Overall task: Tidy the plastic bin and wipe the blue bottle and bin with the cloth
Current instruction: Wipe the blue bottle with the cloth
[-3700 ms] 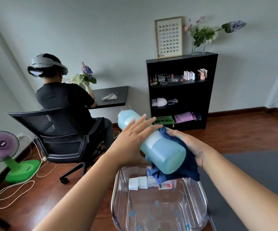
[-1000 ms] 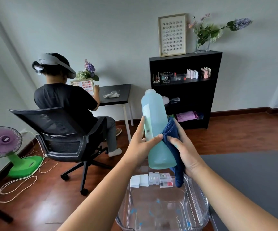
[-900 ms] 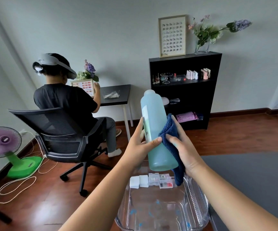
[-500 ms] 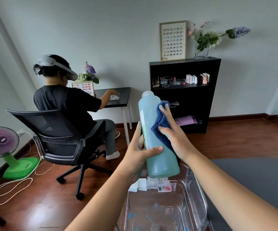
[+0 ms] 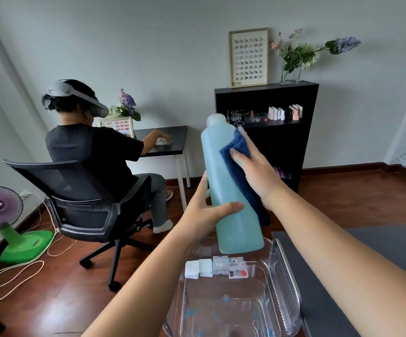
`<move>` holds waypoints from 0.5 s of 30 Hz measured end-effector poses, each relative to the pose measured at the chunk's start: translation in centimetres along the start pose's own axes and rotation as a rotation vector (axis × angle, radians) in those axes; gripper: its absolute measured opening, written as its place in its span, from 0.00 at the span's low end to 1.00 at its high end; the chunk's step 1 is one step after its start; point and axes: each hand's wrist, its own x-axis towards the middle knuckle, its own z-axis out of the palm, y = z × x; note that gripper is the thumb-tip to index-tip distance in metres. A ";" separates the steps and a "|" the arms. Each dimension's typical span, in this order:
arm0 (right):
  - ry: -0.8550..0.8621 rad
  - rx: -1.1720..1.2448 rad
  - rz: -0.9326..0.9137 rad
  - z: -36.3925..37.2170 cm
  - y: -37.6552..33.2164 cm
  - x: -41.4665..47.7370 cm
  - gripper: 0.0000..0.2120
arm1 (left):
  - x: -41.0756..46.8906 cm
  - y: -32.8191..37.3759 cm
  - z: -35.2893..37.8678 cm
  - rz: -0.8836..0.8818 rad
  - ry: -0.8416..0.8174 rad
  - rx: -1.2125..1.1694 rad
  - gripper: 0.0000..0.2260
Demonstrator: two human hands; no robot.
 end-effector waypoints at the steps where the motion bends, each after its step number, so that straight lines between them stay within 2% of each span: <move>1: -0.025 -0.035 -0.034 0.3 -0.5 0.2 0.26 | 0.2 0.2 0.1 -0.001 0.018 0.004 0.34; 5: -0.132 -0.001 -0.090 0.6 -0.2 -0.3 0.25 | 0.1 0.0 -0.4 -0.043 0.044 -0.020 0.32; 10: -0.086 0.165 0.070 -0.3 0.6 -0.9 0.16 | -0.9 -1.5 -0.4 -0.168 -0.073 -0.097 0.32; 15: -0.131 0.198 0.192 -0.4 3.0 -2.3 0.10 | -0.2 -2.1 -0.1 -0.094 0.091 -0.088 0.32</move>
